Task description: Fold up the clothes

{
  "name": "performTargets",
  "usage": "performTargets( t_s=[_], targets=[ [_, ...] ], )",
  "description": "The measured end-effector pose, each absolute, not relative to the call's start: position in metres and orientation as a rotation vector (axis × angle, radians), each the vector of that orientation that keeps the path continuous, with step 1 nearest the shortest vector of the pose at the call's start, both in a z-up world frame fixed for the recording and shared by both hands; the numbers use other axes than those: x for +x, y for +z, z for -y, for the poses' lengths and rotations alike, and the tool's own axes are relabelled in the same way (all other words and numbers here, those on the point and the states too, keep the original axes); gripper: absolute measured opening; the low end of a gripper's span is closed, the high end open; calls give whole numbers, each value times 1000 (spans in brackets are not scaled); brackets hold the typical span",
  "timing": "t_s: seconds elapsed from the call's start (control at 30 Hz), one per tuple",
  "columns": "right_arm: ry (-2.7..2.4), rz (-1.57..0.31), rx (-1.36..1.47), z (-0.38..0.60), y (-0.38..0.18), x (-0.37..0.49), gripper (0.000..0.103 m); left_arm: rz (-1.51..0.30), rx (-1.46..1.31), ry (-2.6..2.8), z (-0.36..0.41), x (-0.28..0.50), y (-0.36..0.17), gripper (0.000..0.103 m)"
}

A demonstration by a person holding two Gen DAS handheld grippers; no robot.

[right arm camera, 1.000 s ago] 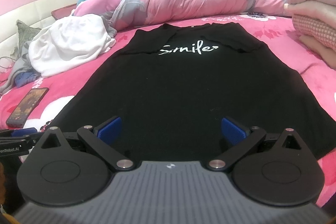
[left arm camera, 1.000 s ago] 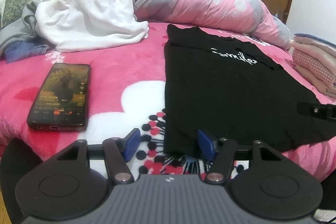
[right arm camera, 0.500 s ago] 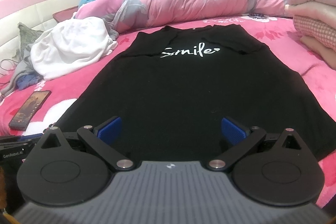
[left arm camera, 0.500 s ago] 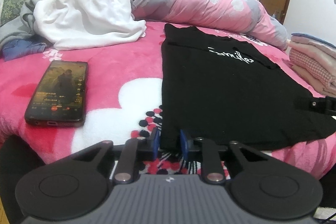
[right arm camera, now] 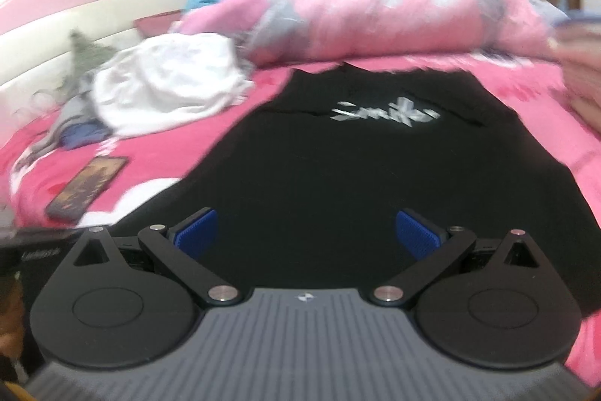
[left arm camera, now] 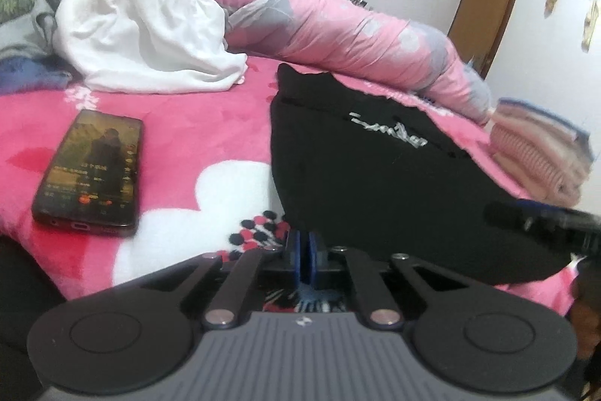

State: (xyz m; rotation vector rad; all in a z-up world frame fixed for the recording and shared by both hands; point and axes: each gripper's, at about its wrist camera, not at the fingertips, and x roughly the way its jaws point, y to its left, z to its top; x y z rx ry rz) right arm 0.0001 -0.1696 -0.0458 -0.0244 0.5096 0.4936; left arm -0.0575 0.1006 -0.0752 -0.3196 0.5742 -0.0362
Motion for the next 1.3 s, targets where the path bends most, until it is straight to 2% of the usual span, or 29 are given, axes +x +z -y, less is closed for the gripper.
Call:
performTargets(
  t_s=[0.27,0.53,0.6,0.67,0.73,0.9,1.03,1.3],
  targets=[
    [790,-350,-403,100,-57,-38,96,-567,-393,-60,-108,-56,-70,5],
    [865,-334,-617,52,-82,-41,47,-555,-404,-90,-108,-58,-67,5],
    [861,-352,-599,51,-84,-38,25,-565,-422,-116,-110,-57,-69,6],
    [859,-375,-568,52,-85,-34,10,-570,-438,-146,-112,-57,-72,11],
    [856,-380,-547,53,-87,-32,8,-572,-445,-174,-113,-58,-74,27],
    [848,-379,-508,56,-89,-28,5,-564,-465,-203,-116,-62,-76,50],
    [842,-386,-467,59,-88,-25,4,-584,-528,-217,-125,-60,-81,54],
    [848,-383,-442,61,-88,-25,4,-650,-731,-268,-143,-45,-101,54]
  ],
)
